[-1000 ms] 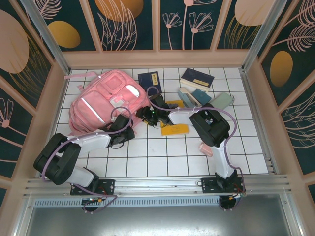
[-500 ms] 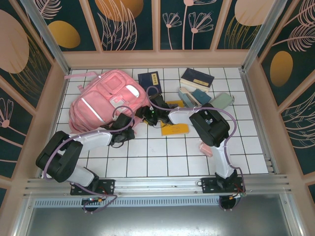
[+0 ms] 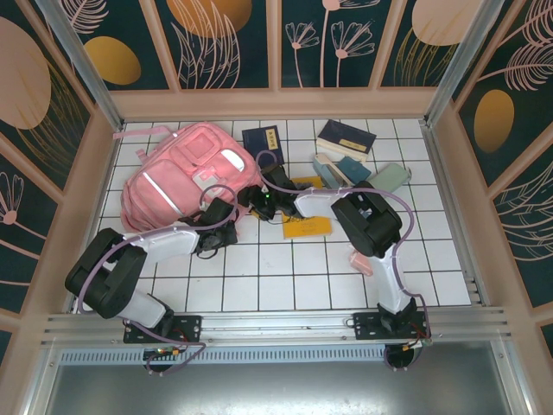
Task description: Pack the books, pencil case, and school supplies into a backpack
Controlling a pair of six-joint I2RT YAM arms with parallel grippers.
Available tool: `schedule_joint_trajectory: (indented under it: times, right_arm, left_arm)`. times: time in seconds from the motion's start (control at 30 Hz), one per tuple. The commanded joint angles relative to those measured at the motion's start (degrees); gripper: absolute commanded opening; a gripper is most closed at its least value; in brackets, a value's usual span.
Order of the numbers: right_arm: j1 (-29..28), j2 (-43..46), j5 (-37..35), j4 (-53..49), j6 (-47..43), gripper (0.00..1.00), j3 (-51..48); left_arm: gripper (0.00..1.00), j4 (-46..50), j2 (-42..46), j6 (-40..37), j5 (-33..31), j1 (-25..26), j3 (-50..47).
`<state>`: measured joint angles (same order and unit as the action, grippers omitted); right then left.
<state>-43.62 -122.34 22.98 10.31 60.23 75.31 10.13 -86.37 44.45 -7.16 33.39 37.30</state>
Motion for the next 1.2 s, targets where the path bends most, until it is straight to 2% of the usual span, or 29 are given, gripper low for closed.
schedule_joint_trajectory:
  times: [0.0,0.1,0.2,0.3,0.33,0.63,0.83,0.9,0.93,1.03,1.17]
  right_arm:
    - [-0.9,-3.5,1.3,0.6,0.2,0.61,0.7]
    - [-1.0,-3.5,1.3,1.4,0.4,0.48,1.0]
    - [-0.9,-1.7,-0.6,0.6,-0.8,0.27,1.1]
    - [-0.4,0.5,-3.4,-2.7,-3.5,0.02,2.4]
    - [-0.1,1.3,-4.4,-3.7,-4.6,0.00,2.8]
    - [5.4,5.6,-7.6,-11.0,-12.1,0.00,8.0]
    - [11.0,3.6,-5.4,-15.2,-14.9,0.00,12.9]
    - [11.9,2.3,-4.4,-16.8,-16.6,0.00,15.7]
    - [12.0,1.5,-3.7,-17.5,-17.4,0.05,17.1]
    - [11.9,0.5,-3.4,-19.9,-18.4,0.42,19.9]
    - [12.0,4.7,-7.0,-21.1,-16.9,0.57,16.8]
  left_arm:
    - [0.00,3.2,-2.0,0.4,0.2,0.0,-1.7]
    - [0.00,3.4,-0.4,0.6,0.8,0.0,-1.3]
    - [0.00,5.8,1.3,1.3,0.0,0.0,-0.3]
    - [0.00,9.2,3.2,2.7,-1.3,-0.1,0.3]
    - [0.00,10.6,4.0,3.3,-1.8,0.0,0.4]
    - [0.00,24.1,12.6,8.8,-7.5,-0.1,0.0]
    - [0.00,30.3,18.8,9.9,-10.6,-0.3,0.4]
    - [0.00,29.6,20.2,8.6,-9.3,-0.3,0.8]
    - [0.00,27.2,21.0,7.1,-6.9,-0.3,0.7]
    - [0.00,18.9,22.2,3.0,1.6,-0.3,1.2]
    - [0.00,9.0,20.2,1.9,11.6,-0.2,2.5]
